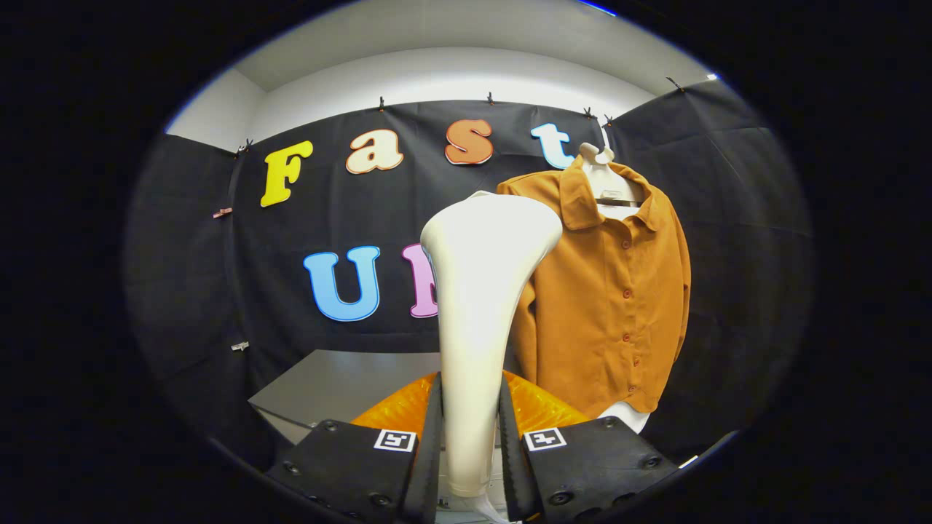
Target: Iron the clothes twice with a garment steamer, once on the left side and once on the right side.
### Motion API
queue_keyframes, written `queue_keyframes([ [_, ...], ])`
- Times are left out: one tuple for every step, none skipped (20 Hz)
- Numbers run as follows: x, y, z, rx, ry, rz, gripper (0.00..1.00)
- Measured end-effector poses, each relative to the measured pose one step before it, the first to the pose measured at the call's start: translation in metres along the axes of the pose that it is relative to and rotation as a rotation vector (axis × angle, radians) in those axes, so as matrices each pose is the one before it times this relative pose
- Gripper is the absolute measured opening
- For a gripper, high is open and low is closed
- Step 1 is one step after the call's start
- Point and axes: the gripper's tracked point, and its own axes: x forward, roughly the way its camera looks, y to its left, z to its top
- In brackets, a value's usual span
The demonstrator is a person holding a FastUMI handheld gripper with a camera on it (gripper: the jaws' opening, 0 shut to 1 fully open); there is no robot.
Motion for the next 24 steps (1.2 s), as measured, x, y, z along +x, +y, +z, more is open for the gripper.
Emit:
queue_keyframes([
  [0.00316,-0.01225,0.00071,-0.00687,-0.00309,-0.0017,0.39],
  [0.00367,-0.015,0.00266,-0.00524,-0.00258,-0.00129,0.39],
  [0.00492,-0.01359,0.00146,0.00093,-0.00151,-0.00017,0.39],
  [0.0052,-0.01235,0.0014,0.0046,-0.002,0.0029,0.39],
  [0.0058,-0.01354,0.00274,0.00506,0.00061,0.00465,0.39],
  [0.00635,-0.01195,-0.00013,0.00498,-0.00053,0.00544,0.39],
  [0.00645,-0.01013,-0.00046,0.00361,0.00346,0.00667,0.39],
  [0.00619,-0.00923,-0.0017,0.00125,0.00506,0.01096,0.39],
  [0.00642,-0.0088,-0.00158,0.00233,0.00704,0.01319,0.39],
  [0.00632,-0.00889,-0.00295,0.00291,0.00843,0.01469,0.39],
  [0.00553,-0.00598,-0.00243,0.00462,0.00737,0.0126,0.39],
  [0.00558,-0.00629,-0.00193,0.00573,0.00566,0.01353,0.39],
  [0.00563,-0.00514,-0.0019,0.00604,0.00647,0.01167,0.39],
  [0.00644,-0.0023,-0.00542,0.00648,0.00803,0.01118,0.39],
  [0.00611,-0.00238,-0.00271,0.00624,0.00683,0.00943,0.39],
  [0.00516,-0.0055,-0.00229,0.00993,0.0054,0.01023,0.39],
  [0.00454,-0.00507,-0.0011,0.00793,0.00815,0.00935,0.39],
  [0.00467,-0.00653,-0.00173,0.00527,0.00803,0.00971,0.39],
  [0.00549,-0.00563,-0.00302,0.0044,0.00835,0.00998,0.39],
  [0.00597,-0.00546,-0.00222,0.00407,0.01054,0.00767,0.39],
  [0.00604,-0.00592,-0.00251,0.00682,0.01181,0.00478,0.39],
  [0.00595,-0.00798,-0.00379,0.00813,0.01566,0.00303,0.39],
  [0.00549,-0.00537,-0.00479,0.01274,0.01472,0.00547,0.39],
  [0.00428,-0.00171,-0.00533,0.01441,0.01629,0.0147,0.39],
])
